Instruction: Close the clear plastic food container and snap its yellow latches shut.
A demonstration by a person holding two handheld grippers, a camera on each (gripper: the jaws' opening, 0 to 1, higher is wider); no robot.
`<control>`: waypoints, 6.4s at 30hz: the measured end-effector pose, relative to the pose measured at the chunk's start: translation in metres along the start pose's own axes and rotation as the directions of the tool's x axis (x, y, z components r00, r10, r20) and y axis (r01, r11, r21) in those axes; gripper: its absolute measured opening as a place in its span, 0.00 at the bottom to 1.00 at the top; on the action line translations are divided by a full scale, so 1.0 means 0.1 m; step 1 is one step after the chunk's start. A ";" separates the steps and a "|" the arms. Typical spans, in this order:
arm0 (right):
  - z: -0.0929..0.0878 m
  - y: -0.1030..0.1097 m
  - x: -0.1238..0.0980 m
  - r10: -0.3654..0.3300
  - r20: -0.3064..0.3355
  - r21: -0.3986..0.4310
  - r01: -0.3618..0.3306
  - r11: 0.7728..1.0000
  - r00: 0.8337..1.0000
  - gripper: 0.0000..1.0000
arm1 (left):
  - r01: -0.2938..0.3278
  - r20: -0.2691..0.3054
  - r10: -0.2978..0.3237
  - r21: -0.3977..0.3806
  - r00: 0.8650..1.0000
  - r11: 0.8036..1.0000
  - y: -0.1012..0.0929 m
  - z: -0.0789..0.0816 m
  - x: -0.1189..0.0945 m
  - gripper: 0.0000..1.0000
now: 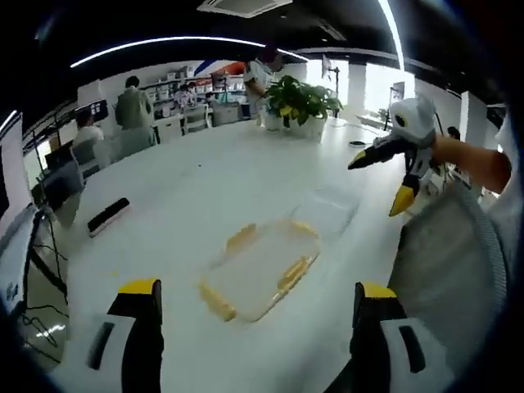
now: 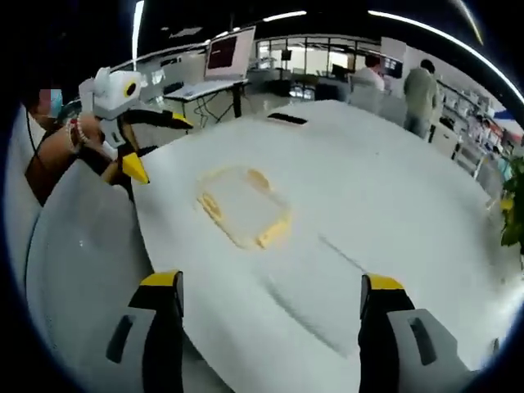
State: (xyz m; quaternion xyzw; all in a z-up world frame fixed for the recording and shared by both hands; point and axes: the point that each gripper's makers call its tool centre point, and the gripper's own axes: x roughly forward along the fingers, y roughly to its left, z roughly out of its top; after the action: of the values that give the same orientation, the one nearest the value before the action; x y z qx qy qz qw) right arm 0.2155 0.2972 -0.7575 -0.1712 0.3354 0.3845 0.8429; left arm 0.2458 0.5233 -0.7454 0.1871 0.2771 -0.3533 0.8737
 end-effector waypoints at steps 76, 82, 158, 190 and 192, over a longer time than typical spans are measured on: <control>0.03 -0.08 1.36 0.234 -0.540 -0.464 -0.518 0.719 0.809 0.47 | 0.578 -0.520 -0.356 0.360 0.776 0.732 0.19 -0.61 0.90 0.33; 0.02 -0.09 1.34 0.195 -0.564 -0.451 -0.497 0.742 0.803 0.44 | 0.578 -0.512 -0.366 0.354 0.778 0.735 0.19 -0.61 0.89 0.33; 0.19 -0.61 0.07 0.307 -0.405 -0.471 -0.485 0.737 0.861 0.35 | 0.534 -0.474 -0.340 0.370 0.812 0.760 -0.44 0.56 0.68 0.33; -0.77 -1.33 -0.40 0.299 -0.445 -0.394 -0.484 0.781 0.844 0.36 | 0.613 -0.514 -0.397 0.363 0.760 0.702 -1.28 0.96 1.55 0.33; -0.77 -1.34 -0.39 0.300 -0.445 -0.393 -0.485 0.781 0.844 0.36 | 0.610 -0.519 -0.390 0.365 0.761 0.703 -1.28 0.96 1.57 0.33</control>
State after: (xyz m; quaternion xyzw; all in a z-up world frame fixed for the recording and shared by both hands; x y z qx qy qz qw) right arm 0.2658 0.1477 -0.7812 -0.3714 0.4029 0.5886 0.5944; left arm 0.2805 0.3056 -0.7844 0.3971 0.3873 -0.5959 0.5808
